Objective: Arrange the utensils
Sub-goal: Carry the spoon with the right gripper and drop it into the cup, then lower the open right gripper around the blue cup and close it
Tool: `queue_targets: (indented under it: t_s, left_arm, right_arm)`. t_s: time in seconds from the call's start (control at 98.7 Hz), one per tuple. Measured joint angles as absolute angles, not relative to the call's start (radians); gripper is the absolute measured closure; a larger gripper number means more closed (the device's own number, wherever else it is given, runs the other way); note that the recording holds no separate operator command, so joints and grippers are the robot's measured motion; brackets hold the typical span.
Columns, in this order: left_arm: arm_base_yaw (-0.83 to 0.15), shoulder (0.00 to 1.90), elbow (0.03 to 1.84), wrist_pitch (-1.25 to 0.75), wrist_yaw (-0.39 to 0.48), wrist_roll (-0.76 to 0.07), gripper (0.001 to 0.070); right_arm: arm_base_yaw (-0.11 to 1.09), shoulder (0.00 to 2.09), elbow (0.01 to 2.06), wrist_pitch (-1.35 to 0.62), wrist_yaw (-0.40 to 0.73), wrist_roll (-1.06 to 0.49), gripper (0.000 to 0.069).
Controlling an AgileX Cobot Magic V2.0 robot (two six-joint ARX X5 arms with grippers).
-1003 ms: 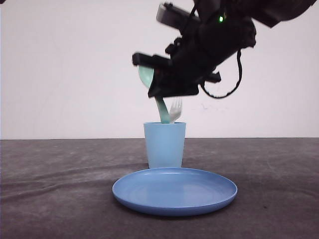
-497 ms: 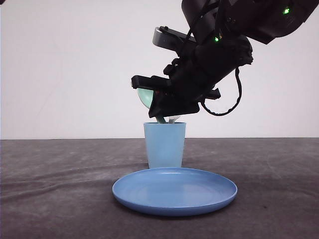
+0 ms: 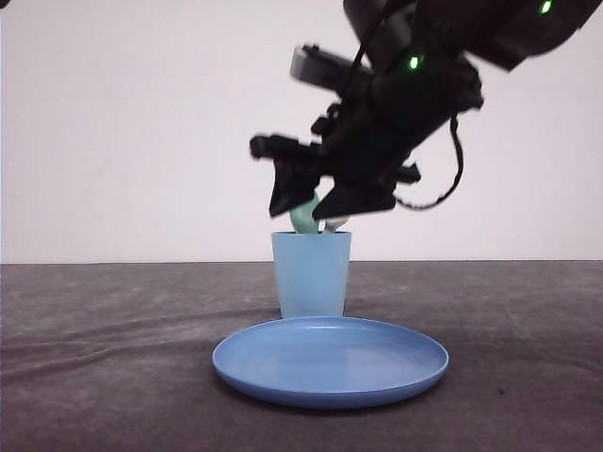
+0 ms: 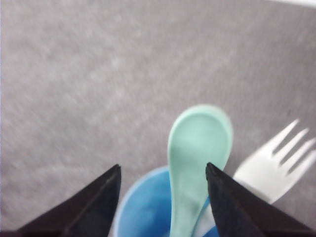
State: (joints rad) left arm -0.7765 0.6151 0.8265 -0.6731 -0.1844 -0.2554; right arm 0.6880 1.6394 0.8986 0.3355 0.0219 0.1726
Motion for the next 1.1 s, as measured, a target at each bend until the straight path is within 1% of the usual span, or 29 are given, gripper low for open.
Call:
queue_targets:
  t_s: [0.182, 0.253, 0.314, 0.426, 0.466, 0.628, 0.811, 0.983, 1.105]
  left_arm:
    - [-0.776, 0.615, 0.826, -0.673, -0.185, -0.256, 0.0393]
    - [-0.776, 0.615, 0.826, -0.673, -0.184, -0.256, 0.0393]
    - [-0.776, 0.615, 0.826, -0.673, -0.185, -0.256, 0.0393]
    - [-0.776, 0.615, 0.826, -0.673, -0.185, -0.256, 0.0393]
    - [-0.776, 0.615, 0.826, -0.673, -0.184, -0.256, 0.0393]
    - [-0.776, 0.615, 0.826, -0.673, -0.185, -0.256, 0.0393]
    - [-0.776, 0.615, 0.826, -0.673, -0.184, -0.256, 0.0393]
    - [-0.776, 0.615, 0.826, -0.673, -0.184, -0.259, 0.0393]
    - [-0.776, 0.615, 0.826, -0.673, -0.185, -0.259, 0.0393]
  right_arm:
    - [0.688, 1.497, 0.899, 0.218, 0.018, 0.173, 0.0349]
    - [0.688, 1.436, 0.899, 0.149, 0.007, 0.173, 0.0319]
    - [0.688, 1.38, 0.899, 0.08, -0.001, 0.173, 0.024]
    - [0.694, 1.288, 0.899, -0.041, -0.003, 0.174, 0.0061]
    - [0.699, 1.26, 0.899, -0.082, -0.003, 0.179, 0.0007]
    - [0.728, 1.183, 0.899, -0.221, -0.003, 0.193, 0.001]
    - [0.756, 1.192, 0.899, -0.327, 0.003, 0.228, 0.001]
    - [0.773, 1.243, 0.899, -0.349, 0.053, 0.27, 0.001]
    - [0.773, 1.287, 0.899, -0.348, 0.057, 0.309, 0.001]
